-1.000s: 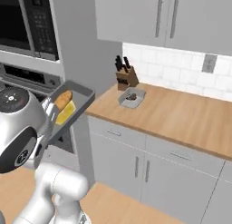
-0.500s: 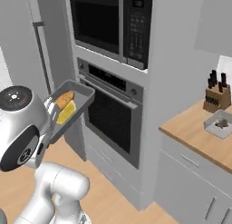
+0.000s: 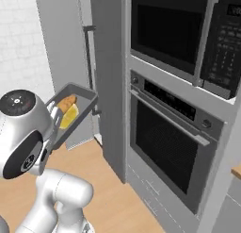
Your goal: Take the meat container that has the fish and place it on the second highest rack of the freezer. Then take the vegetable container that has the potato and lemon wedge and place it on the highest rack of the freezer.
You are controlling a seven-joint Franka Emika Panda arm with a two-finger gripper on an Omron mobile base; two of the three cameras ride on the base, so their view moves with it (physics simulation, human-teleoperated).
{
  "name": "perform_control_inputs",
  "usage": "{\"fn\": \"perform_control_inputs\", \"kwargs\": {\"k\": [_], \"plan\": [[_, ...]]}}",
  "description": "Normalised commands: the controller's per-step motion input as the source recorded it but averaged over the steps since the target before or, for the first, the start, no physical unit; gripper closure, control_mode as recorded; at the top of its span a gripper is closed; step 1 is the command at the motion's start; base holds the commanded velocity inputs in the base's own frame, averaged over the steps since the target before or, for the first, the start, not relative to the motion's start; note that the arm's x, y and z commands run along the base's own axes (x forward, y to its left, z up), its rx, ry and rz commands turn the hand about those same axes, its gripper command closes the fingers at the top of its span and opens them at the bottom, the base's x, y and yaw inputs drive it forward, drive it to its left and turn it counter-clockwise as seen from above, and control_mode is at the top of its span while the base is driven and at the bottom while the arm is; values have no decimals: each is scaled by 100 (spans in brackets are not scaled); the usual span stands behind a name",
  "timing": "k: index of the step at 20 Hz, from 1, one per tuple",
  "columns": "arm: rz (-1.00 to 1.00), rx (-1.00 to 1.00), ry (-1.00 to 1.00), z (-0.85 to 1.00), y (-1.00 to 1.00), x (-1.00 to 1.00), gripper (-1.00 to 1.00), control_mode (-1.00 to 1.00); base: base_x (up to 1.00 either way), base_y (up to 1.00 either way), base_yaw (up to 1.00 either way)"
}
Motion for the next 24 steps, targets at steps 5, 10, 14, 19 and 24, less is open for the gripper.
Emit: {"fn": "perform_control_inputs", "kwargs": {"k": [5,10,14,19,24], "plan": [[0,0,0,0,0,0,100,100,76,100,-1],[0,0,0,0,0,0,100,100,77,100,-11],[0,0,0,0,0,0,100,100,72,93,-22],[0,0,0,0,0,0,100,100,73,88,-26],[0,0,0,0,0,0,100,100,45,43,-26]]}}
